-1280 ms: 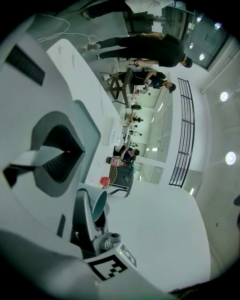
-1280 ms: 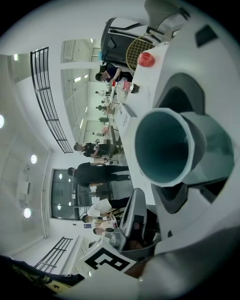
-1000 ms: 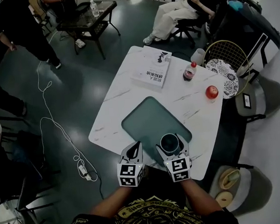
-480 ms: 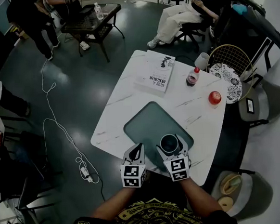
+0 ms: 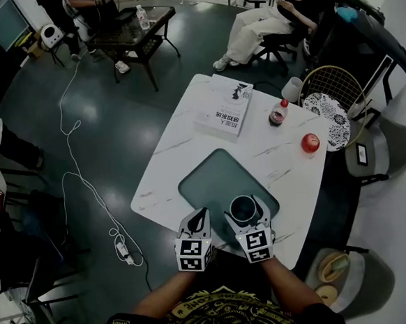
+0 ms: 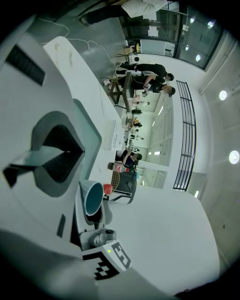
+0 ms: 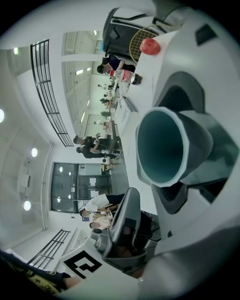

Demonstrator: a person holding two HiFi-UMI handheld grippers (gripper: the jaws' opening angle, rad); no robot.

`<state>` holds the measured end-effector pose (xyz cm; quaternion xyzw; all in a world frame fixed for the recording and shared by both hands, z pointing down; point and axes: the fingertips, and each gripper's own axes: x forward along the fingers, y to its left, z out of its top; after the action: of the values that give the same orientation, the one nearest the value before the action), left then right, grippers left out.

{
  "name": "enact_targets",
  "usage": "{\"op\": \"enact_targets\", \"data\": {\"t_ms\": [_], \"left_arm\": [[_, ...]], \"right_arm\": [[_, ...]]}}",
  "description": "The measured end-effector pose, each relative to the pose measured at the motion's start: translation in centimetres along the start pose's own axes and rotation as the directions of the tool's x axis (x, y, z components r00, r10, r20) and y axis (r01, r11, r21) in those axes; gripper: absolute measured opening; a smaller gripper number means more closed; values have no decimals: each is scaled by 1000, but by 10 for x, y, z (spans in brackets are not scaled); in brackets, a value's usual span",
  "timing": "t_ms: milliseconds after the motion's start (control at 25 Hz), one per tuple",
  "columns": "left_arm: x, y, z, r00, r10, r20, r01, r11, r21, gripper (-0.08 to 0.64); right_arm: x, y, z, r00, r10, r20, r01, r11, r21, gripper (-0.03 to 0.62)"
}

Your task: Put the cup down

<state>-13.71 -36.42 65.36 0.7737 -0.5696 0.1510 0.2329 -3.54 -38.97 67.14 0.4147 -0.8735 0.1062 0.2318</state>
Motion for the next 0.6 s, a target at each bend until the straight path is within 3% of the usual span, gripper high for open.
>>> {"op": "enact_targets", "data": {"t_ms": [240,600], "left_arm": [[-2,-3,6,1000,-15,16,15,1000,0,11],[-15,-7,17,997,-45,55,46,999,-11,9]], "right_arm": [[-3,-1,10,1000,7,24,-7,1000,26,415],[-22,-5,22,999,-43,33,43,999,10,416]]}}
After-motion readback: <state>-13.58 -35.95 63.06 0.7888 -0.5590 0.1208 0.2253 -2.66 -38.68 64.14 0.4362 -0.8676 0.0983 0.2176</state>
